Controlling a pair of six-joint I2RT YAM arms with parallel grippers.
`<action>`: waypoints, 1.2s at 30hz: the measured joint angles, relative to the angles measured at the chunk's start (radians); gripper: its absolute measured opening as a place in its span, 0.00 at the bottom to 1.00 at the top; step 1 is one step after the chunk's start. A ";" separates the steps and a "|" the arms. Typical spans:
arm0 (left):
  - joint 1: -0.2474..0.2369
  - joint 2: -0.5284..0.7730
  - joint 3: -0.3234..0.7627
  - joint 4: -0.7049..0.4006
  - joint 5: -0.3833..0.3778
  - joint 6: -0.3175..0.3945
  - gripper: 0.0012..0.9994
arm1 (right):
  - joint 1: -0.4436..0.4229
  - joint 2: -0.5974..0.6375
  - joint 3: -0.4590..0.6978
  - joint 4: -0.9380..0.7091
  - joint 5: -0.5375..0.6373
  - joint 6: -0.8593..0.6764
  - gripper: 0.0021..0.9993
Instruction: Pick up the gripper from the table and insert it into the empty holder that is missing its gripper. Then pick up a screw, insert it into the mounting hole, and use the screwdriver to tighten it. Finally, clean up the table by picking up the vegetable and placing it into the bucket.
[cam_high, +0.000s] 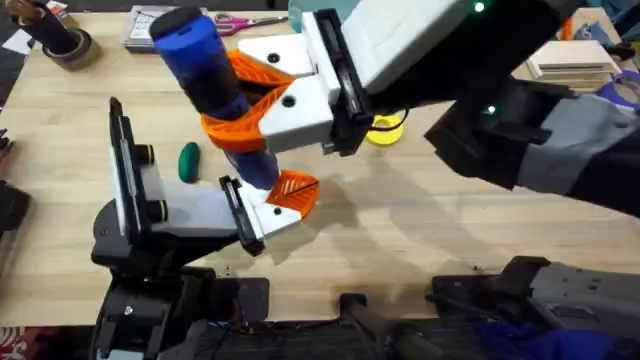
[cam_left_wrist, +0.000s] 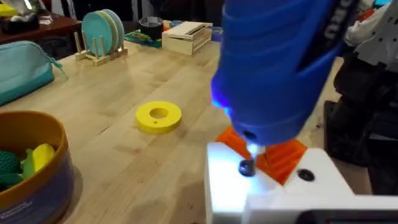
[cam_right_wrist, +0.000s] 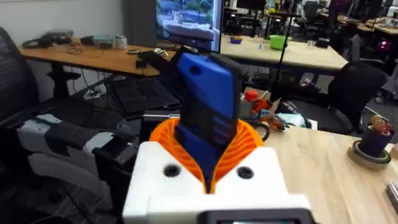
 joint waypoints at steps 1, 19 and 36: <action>0.000 0.000 0.000 0.000 0.000 0.000 0.01 | 0.000 0.000 0.000 0.002 0.000 -0.001 0.02; 0.000 0.000 0.000 0.001 -0.002 0.000 0.01 | 0.000 0.001 -0.007 0.088 0.000 -0.001 0.02; 0.000 0.000 0.000 0.001 -0.002 0.000 0.01 | 0.000 0.001 -0.008 0.129 0.003 0.030 0.02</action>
